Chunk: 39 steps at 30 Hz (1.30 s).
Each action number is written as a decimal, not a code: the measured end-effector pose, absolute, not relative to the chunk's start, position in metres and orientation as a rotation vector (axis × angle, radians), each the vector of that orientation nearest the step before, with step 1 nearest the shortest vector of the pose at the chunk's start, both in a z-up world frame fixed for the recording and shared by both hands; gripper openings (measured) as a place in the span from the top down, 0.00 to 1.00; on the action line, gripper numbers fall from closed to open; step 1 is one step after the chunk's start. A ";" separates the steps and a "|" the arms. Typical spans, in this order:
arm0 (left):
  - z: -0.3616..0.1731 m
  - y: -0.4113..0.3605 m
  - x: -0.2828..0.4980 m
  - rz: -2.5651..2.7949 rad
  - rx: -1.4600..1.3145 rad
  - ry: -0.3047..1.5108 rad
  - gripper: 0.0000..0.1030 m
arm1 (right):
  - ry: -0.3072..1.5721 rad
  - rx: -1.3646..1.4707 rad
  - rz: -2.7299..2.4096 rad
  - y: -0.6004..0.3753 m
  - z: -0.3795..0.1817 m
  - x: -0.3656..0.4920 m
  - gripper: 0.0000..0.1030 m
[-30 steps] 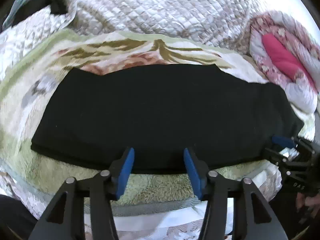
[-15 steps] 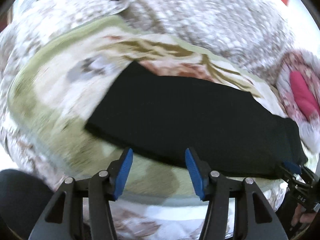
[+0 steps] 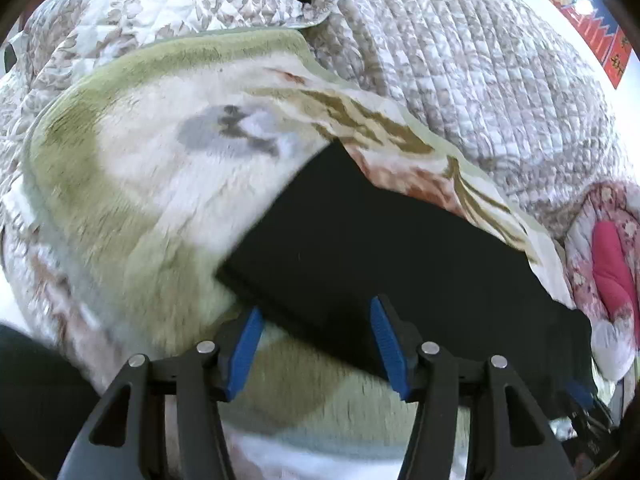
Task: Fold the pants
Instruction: 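Grasp the end of the folded pants with the left gripper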
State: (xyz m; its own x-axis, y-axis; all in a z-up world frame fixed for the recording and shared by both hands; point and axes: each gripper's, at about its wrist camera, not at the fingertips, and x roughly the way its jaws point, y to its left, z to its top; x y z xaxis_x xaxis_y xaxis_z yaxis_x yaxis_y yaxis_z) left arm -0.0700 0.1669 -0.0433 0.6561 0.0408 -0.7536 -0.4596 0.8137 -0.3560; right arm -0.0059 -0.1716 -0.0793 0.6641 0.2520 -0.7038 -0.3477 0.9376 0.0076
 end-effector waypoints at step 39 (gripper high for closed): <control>-0.028 -0.053 0.019 -0.465 -0.257 0.973 0.93 | 0.759 0.136 0.227 -0.247 -0.068 0.001 0.43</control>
State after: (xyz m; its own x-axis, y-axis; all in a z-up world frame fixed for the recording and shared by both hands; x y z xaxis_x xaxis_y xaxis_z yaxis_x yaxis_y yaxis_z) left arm 0.0191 -0.0529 -0.0283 0.4756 -0.4881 -0.7318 0.2629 0.8728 -0.4112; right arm 0.0009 -0.2467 -0.0675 0.7026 0.2520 -0.6655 -0.1541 0.9669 0.2035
